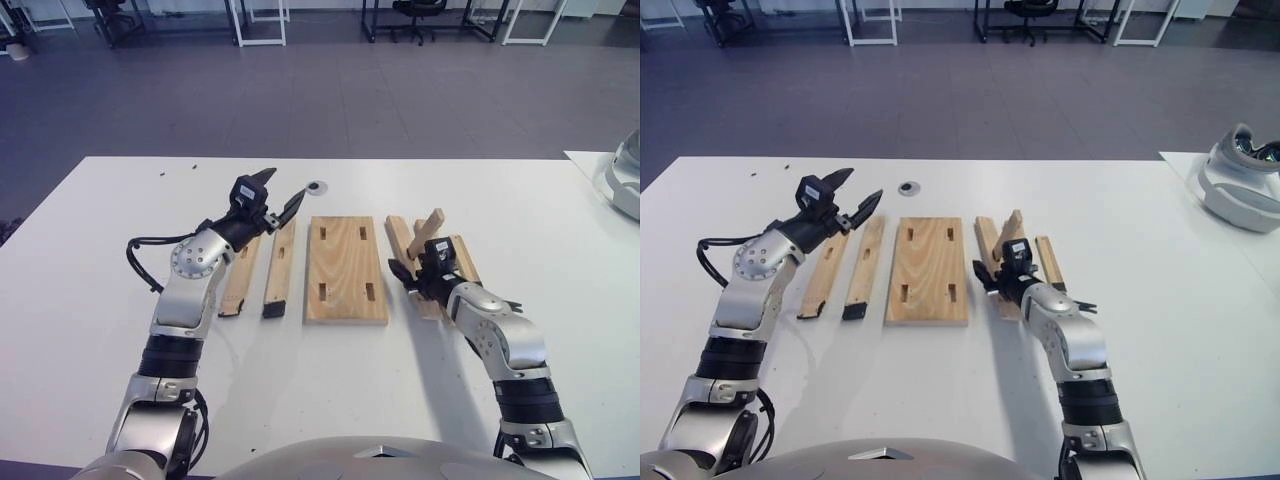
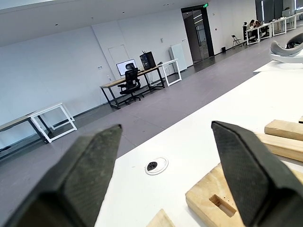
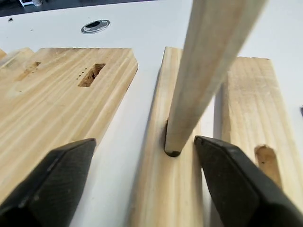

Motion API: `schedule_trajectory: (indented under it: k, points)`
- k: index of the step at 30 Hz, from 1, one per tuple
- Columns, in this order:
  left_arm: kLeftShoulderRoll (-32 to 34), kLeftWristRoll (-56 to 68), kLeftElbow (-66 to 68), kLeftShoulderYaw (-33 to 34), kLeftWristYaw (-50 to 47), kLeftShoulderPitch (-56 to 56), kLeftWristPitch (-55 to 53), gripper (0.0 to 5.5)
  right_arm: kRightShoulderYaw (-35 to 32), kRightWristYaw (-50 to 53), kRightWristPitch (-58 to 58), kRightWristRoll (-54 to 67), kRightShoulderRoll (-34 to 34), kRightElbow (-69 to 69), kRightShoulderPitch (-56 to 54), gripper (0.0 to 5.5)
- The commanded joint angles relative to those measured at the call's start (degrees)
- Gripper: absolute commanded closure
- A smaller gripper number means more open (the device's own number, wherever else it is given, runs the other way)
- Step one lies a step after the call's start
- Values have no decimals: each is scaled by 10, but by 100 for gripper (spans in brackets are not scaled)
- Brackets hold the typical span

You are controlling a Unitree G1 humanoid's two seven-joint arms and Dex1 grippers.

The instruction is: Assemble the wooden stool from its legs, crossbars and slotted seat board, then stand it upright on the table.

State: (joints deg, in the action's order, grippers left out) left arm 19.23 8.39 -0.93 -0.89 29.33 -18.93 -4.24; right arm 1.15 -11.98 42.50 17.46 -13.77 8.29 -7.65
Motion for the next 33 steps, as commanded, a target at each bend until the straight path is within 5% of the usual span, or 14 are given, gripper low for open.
schedule_trajectory:
  k: [1,6,16,19,27,33]
  points:
    - [-2,-5,-5,-4,-4,1,0,204,8,7,28,-25,-16,-6,9,159]
    - [-3,-4,-7,-4,-4,4,-1,204,3,3,32,-33,-20,-7,8,159]
    - [-7,-4,-5,-3,-5,4,-3,204,14,-10,17,-56,-27,-14,6,330]
    - [-29,35,6,14,-12,-5,-39,204,-16,-12,-15,-41,-21,6,-16,343]
    - [-163,416,8,149,-28,-36,-303,204,68,-153,-190,-80,-90,93,-48,343]
    - [-175,548,-36,171,-47,-44,-378,204,99,-199,-236,-75,-79,117,-50,343]
